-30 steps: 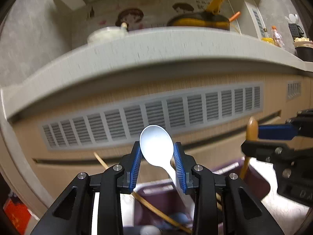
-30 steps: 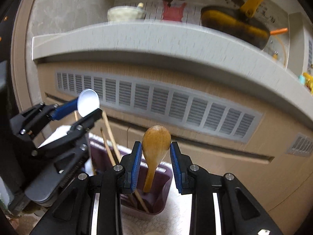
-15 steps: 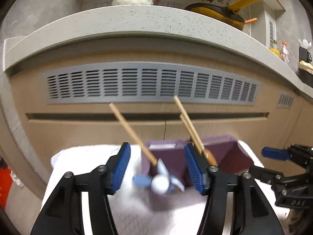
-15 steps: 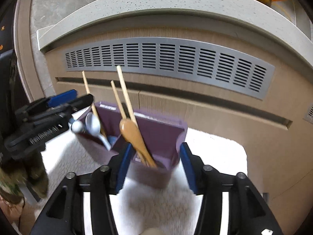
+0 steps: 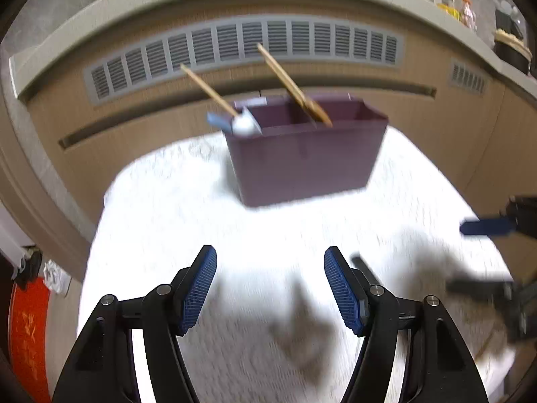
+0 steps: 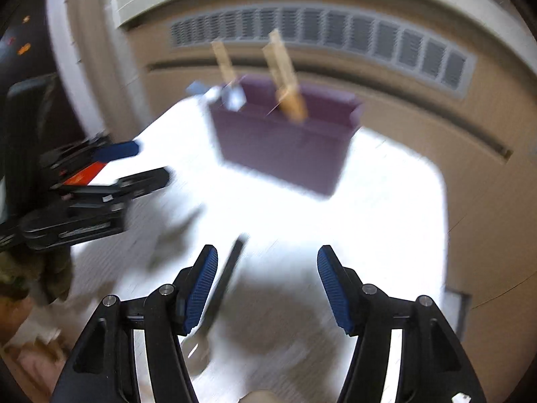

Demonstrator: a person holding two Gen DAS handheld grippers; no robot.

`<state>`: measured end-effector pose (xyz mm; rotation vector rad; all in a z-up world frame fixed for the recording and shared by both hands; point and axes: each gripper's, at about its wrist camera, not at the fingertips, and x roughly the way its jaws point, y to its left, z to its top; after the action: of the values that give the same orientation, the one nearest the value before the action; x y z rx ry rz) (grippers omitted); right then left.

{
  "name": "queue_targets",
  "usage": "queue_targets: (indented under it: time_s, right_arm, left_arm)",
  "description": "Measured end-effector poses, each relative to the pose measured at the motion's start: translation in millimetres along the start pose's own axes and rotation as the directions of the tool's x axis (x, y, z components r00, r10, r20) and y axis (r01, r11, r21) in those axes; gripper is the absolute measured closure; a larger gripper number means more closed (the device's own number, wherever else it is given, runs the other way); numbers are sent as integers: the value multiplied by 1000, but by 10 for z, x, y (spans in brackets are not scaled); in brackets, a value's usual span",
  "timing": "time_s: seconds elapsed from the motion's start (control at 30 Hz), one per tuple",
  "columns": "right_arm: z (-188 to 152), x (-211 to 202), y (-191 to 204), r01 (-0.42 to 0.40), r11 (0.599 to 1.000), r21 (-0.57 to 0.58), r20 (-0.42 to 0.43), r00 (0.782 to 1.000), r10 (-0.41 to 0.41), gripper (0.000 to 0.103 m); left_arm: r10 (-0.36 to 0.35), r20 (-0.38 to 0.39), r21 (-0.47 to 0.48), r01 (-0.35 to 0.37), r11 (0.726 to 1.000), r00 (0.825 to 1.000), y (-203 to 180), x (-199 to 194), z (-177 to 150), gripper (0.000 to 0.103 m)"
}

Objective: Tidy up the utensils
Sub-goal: 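Grasp the wooden chopstick with the right tool while the left tool grasps the dark-handled spoon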

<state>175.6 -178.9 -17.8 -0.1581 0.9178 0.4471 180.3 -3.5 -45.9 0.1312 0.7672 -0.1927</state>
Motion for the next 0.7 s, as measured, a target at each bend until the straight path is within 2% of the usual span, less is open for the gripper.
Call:
queue_targets:
  time_s: [0.13,0.23,0.33,0.53,0.63,0.7]
  right_arm:
    - [-371,26,349,-119,988,-93,-103,989,110,44]
    - [-602,23,682,-221,956,-191,-183,965,186,46]
    - [-786,50,936,-344,911,-230,-285,918,275,71]
    - [-932,235,1085,-348,894,-281,-378,897,230,73]
    - [-968,223,1162,-327,884,-334,-374,907,194,73]
    - [-1012,218,1259,-290,878,-380,-362,921,148,78]
  left_arm:
    - [3,-36,-28,-4,1000,999,-15,-12,-128,36]
    - [29,-46,-41,-30,999,999,27,-50,-193,36]
    - [34,-52,-67,-37,997,998,84,-99,-197,35]
    - [44,-52,-73,-47,996,998,145,-170,-191,31]
    - [44,-57,-69,-48,996,997,135,-168,-179,31]
    - [45,-58,-66,-49,997,997,123,-165,-167,31]
